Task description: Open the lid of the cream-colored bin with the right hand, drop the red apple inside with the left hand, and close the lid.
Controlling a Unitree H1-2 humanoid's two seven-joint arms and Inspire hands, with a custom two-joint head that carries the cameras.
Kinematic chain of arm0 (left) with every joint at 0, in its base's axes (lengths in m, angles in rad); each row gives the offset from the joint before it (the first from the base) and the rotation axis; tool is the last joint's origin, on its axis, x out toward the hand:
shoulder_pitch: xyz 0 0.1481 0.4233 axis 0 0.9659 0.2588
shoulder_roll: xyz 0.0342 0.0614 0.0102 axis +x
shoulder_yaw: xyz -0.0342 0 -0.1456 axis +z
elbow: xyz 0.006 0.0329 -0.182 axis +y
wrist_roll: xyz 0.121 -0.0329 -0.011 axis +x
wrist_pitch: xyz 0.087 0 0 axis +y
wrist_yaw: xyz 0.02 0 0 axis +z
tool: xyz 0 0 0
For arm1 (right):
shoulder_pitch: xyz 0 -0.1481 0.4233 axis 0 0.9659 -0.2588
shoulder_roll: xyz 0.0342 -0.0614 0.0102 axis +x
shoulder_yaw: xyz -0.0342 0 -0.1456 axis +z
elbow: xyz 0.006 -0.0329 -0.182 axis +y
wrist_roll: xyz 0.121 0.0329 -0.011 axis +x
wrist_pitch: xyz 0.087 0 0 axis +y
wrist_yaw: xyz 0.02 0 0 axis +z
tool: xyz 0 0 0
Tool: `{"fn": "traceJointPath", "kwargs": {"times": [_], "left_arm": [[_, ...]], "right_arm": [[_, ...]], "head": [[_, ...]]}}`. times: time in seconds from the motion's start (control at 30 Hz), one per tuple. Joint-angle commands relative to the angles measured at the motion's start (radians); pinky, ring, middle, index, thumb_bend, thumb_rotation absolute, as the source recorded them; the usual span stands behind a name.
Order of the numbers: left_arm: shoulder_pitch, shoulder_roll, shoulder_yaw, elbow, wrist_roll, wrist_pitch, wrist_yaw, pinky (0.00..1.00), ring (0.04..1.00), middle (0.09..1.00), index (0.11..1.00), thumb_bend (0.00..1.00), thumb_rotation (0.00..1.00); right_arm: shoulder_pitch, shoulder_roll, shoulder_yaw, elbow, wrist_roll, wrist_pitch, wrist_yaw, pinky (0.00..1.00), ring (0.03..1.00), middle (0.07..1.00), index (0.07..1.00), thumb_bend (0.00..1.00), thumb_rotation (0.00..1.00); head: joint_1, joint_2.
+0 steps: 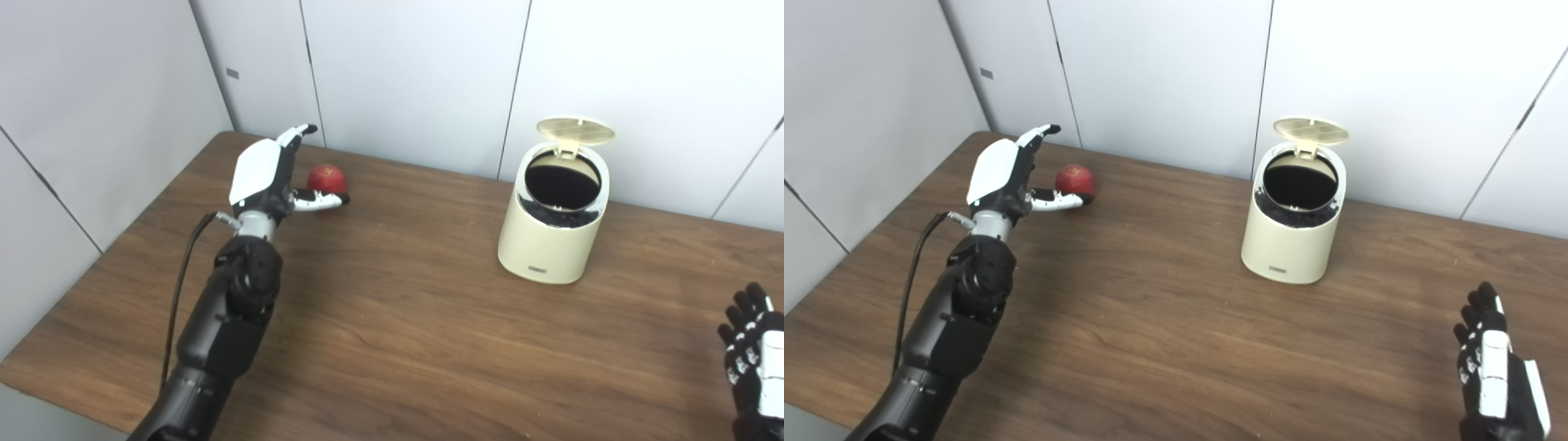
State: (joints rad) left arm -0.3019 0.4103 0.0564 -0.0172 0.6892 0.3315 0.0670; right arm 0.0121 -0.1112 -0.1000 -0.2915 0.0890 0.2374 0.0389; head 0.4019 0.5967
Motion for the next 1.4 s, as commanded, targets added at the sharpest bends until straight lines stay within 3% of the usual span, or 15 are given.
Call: {"fn": "traceJointPath", "kwargs": {"times": [0.0,0.27,0.67,0.83,0.93,1.07,1.17,1.3,1.37], "left_arm": [[-0.070,0.036,-0.017,0.024,0.043,0.020,0.008,0.67,0.864,0.932,0.900,0.93,0.24],[-0.208,0.089,-0.139,0.229,0.120,0.112,-0.051,0.70,0.901,0.949,0.923,0.95,0.32],[-0.295,0.132,-0.175,0.353,0.118,0.137,-0.134,0.70,0.924,0.967,0.920,0.97,0.24],[-0.320,0.127,-0.144,0.381,0.099,0.138,-0.177,0.72,0.898,0.925,0.878,0.95,0.19],[-0.336,0.107,-0.091,0.390,0.063,0.138,-0.230,0.72,0.855,0.882,0.826,0.91,0.13],[-0.353,0.090,-0.052,0.398,0.086,0.138,-0.295,0.62,0.776,0.843,0.761,0.89,0.11],[-0.364,0.073,-0.032,0.412,0.110,0.138,-0.313,0.61,0.758,0.809,0.749,0.88,0.08],[-0.378,0.050,0.008,0.427,0.088,0.138,-0.329,0.51,0.597,0.657,0.737,0.83,0.05],[-0.388,0.029,0.054,0.437,0.064,0.138,-0.348,0.48,0.561,0.642,0.738,0.80,0.02]], "right_arm": [[-0.018,-0.007,-0.002,-0.046,-0.008,0.001,-0.006,1.00,1.000,1.000,1.000,0.36,1.00],[-0.022,-0.001,0.006,-0.059,-0.032,0.024,-0.011,1.00,1.000,1.000,1.000,0.40,1.00],[-0.022,-0.005,0.011,-0.043,-0.052,0.002,-0.011,1.00,1.000,0.995,1.000,0.43,1.00],[-0.023,-0.006,0.013,-0.045,-0.058,0.010,-0.011,1.00,1.000,0.984,0.989,0.44,1.00],[-0.021,-0.010,0.021,-0.040,-0.074,0.006,-0.009,1.00,0.998,0.980,0.992,0.47,1.00],[-0.015,-0.006,0.026,-0.034,-0.085,-0.006,-0.010,0.97,0.983,0.960,0.985,0.44,1.00],[-0.012,-0.011,0.033,-0.019,-0.091,-0.037,-0.007,0.97,0.981,0.956,0.986,0.43,1.00],[-0.008,-0.017,0.032,-0.006,-0.091,-0.060,-0.004,0.96,0.975,0.953,0.980,0.45,1.00],[-0.008,-0.015,0.029,0.000,-0.086,-0.066,-0.003,0.96,0.972,0.951,0.977,0.46,1.00]], "head": [[-0.001,0.001],[-0.013,-0.002],[-0.022,-0.005],[-0.024,0.003],[-0.024,0.007],[-0.031,0.010],[-0.036,0.012],[-0.042,0.013],[-0.043,0.013]]}}
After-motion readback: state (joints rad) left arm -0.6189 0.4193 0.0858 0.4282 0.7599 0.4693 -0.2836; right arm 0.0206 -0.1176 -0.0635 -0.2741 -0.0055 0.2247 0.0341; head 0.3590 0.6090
